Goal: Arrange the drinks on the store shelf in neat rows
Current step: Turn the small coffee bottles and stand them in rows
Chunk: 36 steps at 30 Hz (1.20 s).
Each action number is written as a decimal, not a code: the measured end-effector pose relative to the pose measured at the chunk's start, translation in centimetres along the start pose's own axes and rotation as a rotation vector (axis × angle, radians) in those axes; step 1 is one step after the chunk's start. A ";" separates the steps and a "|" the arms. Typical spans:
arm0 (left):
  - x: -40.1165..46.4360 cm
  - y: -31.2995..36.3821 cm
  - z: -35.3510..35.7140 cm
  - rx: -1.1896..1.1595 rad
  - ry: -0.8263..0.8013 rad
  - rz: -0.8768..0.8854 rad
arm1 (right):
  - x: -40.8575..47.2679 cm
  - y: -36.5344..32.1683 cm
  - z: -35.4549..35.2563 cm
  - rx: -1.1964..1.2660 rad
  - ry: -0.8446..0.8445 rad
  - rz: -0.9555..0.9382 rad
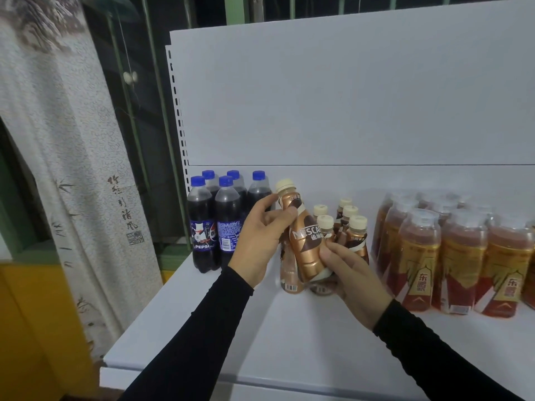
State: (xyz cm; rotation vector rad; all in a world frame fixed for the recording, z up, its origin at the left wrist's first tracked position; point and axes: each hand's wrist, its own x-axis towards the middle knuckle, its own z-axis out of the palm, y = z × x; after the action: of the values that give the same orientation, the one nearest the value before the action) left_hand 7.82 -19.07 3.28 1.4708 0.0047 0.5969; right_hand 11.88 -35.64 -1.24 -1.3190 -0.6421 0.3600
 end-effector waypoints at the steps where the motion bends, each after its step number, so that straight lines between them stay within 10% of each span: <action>1: -0.1 -0.2 0.0 0.023 -0.017 0.005 | 0.1 -0.1 0.1 -0.017 -0.002 -0.018; 18: 1.6 3.3 0.1 -0.196 0.040 -0.242 | 1.4 -2.0 0.7 -0.659 0.070 -0.452; 36: 2.0 3.8 0.4 -0.364 0.036 -0.395 | 3.4 -3.8 0.8 -0.772 0.104 -0.612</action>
State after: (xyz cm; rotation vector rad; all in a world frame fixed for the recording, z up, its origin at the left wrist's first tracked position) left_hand 8.23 -18.78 7.59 1.0661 0.2010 0.2823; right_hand 13.59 -33.90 3.31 -1.7532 -1.1128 -0.5067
